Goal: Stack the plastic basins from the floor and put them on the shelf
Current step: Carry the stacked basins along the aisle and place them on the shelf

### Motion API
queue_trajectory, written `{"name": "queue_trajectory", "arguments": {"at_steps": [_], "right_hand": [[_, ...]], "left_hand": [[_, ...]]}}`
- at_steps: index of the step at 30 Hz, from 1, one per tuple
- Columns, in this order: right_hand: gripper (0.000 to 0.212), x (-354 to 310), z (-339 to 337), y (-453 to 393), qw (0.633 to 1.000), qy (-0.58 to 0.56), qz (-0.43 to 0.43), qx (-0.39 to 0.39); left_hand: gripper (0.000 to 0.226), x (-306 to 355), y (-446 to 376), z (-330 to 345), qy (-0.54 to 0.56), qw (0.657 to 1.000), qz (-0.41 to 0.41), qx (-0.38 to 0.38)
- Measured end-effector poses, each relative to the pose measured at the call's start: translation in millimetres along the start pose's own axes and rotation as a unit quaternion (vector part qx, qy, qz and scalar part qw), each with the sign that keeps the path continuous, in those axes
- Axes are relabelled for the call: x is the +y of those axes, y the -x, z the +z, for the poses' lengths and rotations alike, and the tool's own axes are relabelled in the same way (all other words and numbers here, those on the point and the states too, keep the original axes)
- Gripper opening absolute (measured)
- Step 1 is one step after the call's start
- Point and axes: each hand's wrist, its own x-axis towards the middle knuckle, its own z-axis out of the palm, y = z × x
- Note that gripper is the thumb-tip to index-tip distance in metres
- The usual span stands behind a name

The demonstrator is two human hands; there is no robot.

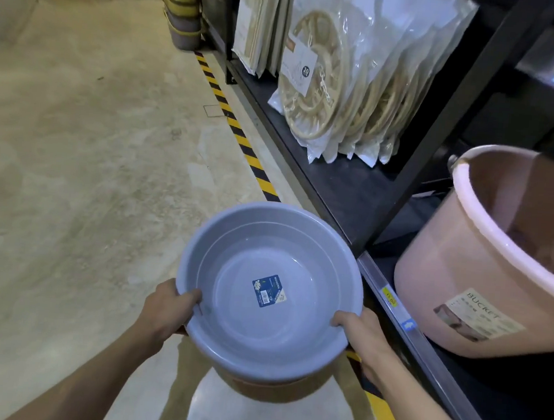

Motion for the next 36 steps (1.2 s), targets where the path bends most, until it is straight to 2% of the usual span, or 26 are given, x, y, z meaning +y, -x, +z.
{"name": "queue_trajectory", "arguments": {"at_steps": [4,11,13,17,19,21,23,25,29,32,36], "right_hand": [[0.038,-87.5,-16.5,39.7,1.0,0.006,-0.018,0.004],[0.034,-285.1,-61.7,177.7,0.999,-0.025,-0.038,-0.001],[0.039,-345.7,-80.7,226.4,0.998,-0.049,-0.041,-0.002],[0.044,-459.5,-119.1,313.9,0.994,-0.088,-0.067,-0.01],[0.044,-511.1,-134.9,345.6,0.991,-0.094,-0.09,-0.007],[0.039,-555.9,-147.7,372.9,0.988,-0.101,-0.117,0.002],[0.03,-595.0,-157.3,393.6,0.983,-0.111,-0.147,0.013],[0.023,-623.3,-164.4,408.8,0.976,-0.121,-0.181,0.03],[0.037,-659.7,-171.0,436.4,0.964,-0.129,-0.225,0.066],[0.046,-666.9,-170.9,459.2,0.956,-0.161,-0.228,0.087],[0.043,-658.0,-176.0,488.3,0.944,-0.214,-0.213,0.132]], "left_hand": [[0.01,74.5,38.5,-47.2,0.026,0.999,0.015,0.022],[0.007,254.7,161.5,-167.2,0.062,0.996,0.037,0.055],[0.008,317.5,205.3,-204.3,0.067,0.995,0.045,0.058],[0.027,441.0,288.2,-271.5,0.065,0.994,0.072,0.047],[0.027,492.1,314.6,-300.1,0.072,0.992,0.088,0.046],[0.028,534.2,335.8,-321.2,0.082,0.99,0.11,0.036],[0.037,570.1,346.0,-338.6,0.09,0.987,0.129,0.018],[0.043,595.9,348.3,-350.6,0.092,0.985,0.148,-0.003],[0.048,634.4,336.6,-364.9,0.108,0.972,0.206,-0.046],[0.047,655.6,327.3,-370.1,0.106,0.963,0.23,-0.094],[0.048,679.3,322.4,-363.0,0.09,0.955,0.246,-0.141]]}}
